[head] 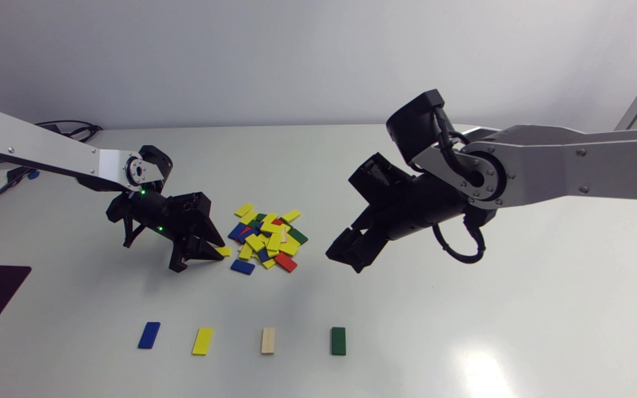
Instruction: Take domino bricks one by one from the mixed stack on the table and place each onto the existing stack of the same color.
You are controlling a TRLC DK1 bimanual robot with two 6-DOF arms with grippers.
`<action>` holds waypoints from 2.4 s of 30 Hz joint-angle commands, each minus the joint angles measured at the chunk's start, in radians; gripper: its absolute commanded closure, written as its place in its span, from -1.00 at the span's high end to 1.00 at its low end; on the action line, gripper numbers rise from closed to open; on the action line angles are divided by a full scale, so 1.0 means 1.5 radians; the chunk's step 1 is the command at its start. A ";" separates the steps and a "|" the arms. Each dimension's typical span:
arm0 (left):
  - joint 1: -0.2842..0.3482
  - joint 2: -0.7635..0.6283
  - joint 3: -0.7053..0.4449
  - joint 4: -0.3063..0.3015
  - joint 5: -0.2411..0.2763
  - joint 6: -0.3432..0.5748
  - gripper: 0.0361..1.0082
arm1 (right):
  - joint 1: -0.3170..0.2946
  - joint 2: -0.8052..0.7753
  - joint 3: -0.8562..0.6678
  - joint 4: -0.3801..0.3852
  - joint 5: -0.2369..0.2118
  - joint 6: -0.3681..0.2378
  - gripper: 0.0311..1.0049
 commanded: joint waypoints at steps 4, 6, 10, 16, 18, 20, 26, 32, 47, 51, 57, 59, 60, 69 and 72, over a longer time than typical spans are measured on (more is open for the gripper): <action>-0.001 0.027 -0.023 0.002 -0.013 0.002 -0.49 | -0.006 0.008 -0.002 0.004 -0.005 -0.011 0.93; 0.000 0.025 -0.027 0.002 -0.013 0.003 -0.61 | -0.006 0.007 -0.005 0.004 -0.005 -0.011 0.93; 0.000 0.023 -0.034 0.002 -0.015 0.003 -0.85 | -0.007 0.007 -0.006 0.004 -0.005 -0.011 0.93; -0.001 0.008 -0.044 0.002 -0.021 -0.009 -1.00 | -0.006 0.004 -0.007 0.003 -0.005 -0.011 0.93; -0.001 -0.007 -0.050 0.002 -0.022 -0.022 -1.00 | -0.006 0.002 -0.008 0.003 -0.005 -0.011 0.93; -0.001 -0.030 -0.061 0.014 -0.027 -0.048 -1.00 | -0.006 -0.001 -0.009 0.002 -0.005 -0.011 0.93; -0.002 -0.111 -0.099 0.056 -0.035 -0.171 -1.00 | 0.000 -0.008 -0.010 0.001 -0.005 -0.008 0.93; -0.008 -0.170 -0.138 0.098 -0.057 -0.323 -1.00 | 0.003 -0.017 -0.016 0.001 -0.004 -0.007 0.93; -0.039 -0.329 -0.300 0.150 -0.178 -0.608 -1.00 | 0.016 -0.051 -0.032 -0.001 -0.001 -0.002 0.93; -0.053 -0.367 -0.357 0.186 -0.221 -0.684 -1.00 | 0.024 -0.058 -0.037 -0.001 0.001 -0.001 0.93; -0.107 -0.416 -0.439 0.268 -0.295 -0.788 -1.00 | 0.028 -0.072 -0.046 -0.001 0.003 -0.002 0.93; -0.116 -0.439 -0.458 0.288 -0.306 -0.813 -1.00 | 0.029 -0.076 -0.052 0.000 0.003 -0.002 0.93; -0.121 -0.453 -0.466 0.291 -0.306 -0.815 -1.00 | 0.029 -0.076 -0.054 0.000 0.003 -0.002 0.93; -0.163 -0.546 -0.533 0.313 -0.314 -0.863 -1.00 | 0.030 -0.087 -0.067 0.001 0.003 -0.006 0.93; -0.155 -0.549 -0.532 0.313 -0.314 -0.864 -1.00 | 0.031 -0.088 -0.070 0.002 0.003 -0.008 0.93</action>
